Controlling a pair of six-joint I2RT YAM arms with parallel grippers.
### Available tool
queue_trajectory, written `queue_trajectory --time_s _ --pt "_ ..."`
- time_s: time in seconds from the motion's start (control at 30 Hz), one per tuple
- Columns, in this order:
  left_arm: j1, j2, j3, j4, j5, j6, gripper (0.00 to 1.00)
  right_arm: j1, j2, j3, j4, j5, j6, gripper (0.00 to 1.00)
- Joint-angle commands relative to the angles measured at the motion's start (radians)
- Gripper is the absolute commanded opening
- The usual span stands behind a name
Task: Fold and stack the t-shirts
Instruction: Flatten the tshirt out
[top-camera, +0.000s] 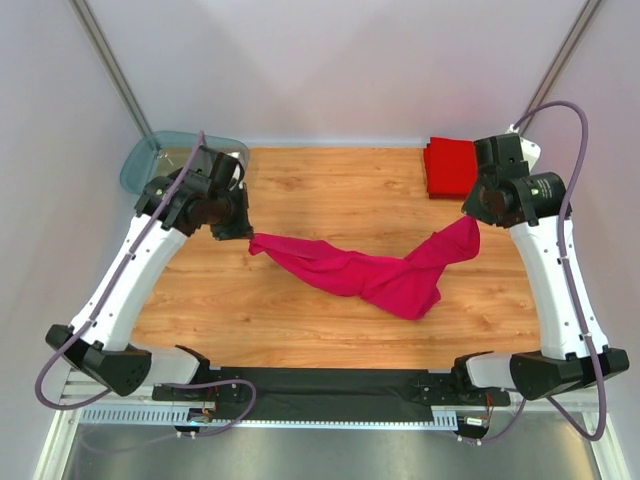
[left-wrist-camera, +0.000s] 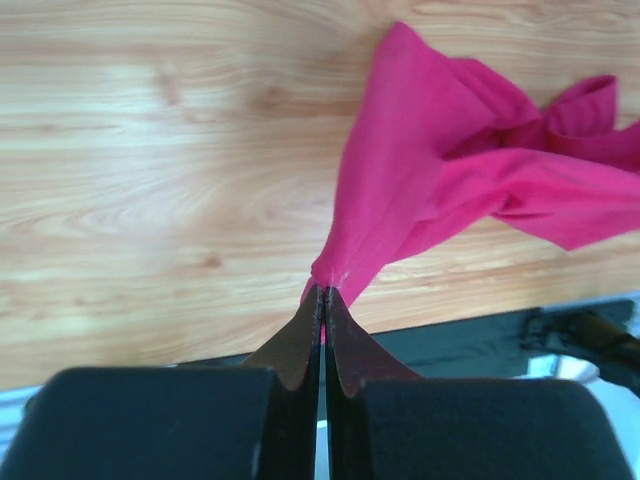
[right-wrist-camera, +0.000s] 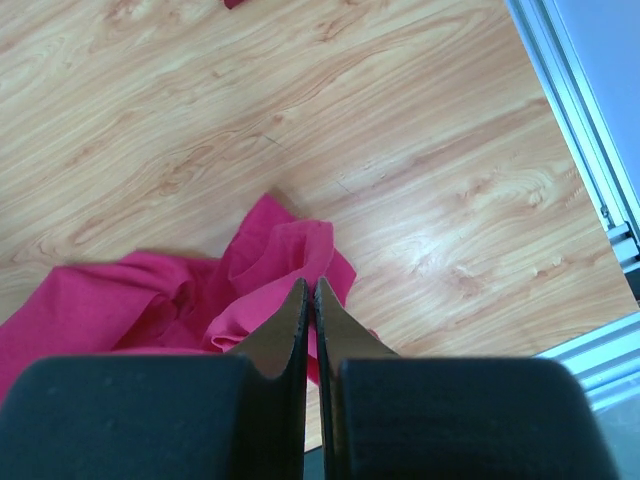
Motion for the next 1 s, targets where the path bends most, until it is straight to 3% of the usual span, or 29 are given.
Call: queue_trajectory --time_s 0.0,0.1,0.27,0.43,0.47,0.5,0.6,0.73,0.8,0.97 --pt "0.0 -0.078 0.067 -0.126 -0.178 0.035 0.0 -0.025 0.014 -0.008 -0.298 0.023 0.01 0.0" --pt "0.0 -0.141 0.065 -0.144 -0.227 0.02 0.0 -0.039 0.02 -0.061 -0.291 0.034 0.018 0.0" --pt "0.004 -0.25 -0.178 -0.064 -0.257 -0.038 0.0 -0.114 0.016 -0.265 -0.135 -0.004 -0.019 0.0" --pt "0.03 -0.292 -0.379 0.004 -0.183 -0.049 0.0 -0.249 0.146 -0.327 0.02 -0.001 -0.072 0.0" --pt "0.033 -0.295 -0.399 0.027 -0.148 -0.051 0.0 -0.26 0.17 -0.319 0.036 -0.016 -0.077 0.02" --pt "0.033 -0.296 -0.431 0.058 -0.114 -0.06 0.0 -0.27 0.195 -0.307 0.044 -0.035 -0.077 0.1" --pt "0.033 -0.28 -0.487 0.091 -0.031 -0.069 0.0 -0.266 0.296 -0.209 -0.021 -0.096 -0.036 0.16" --pt "0.033 -0.286 -0.565 0.132 0.004 -0.062 0.0 -0.243 0.284 -0.204 -0.035 -0.226 0.059 0.43" --pt "0.035 -0.289 -0.613 0.158 0.006 -0.059 0.0 -0.217 0.244 -0.271 -0.015 -0.263 0.07 0.48" --pt "0.033 -0.244 -0.662 0.192 0.021 -0.046 0.0 -0.217 0.142 -0.532 0.071 -0.302 0.199 0.47"
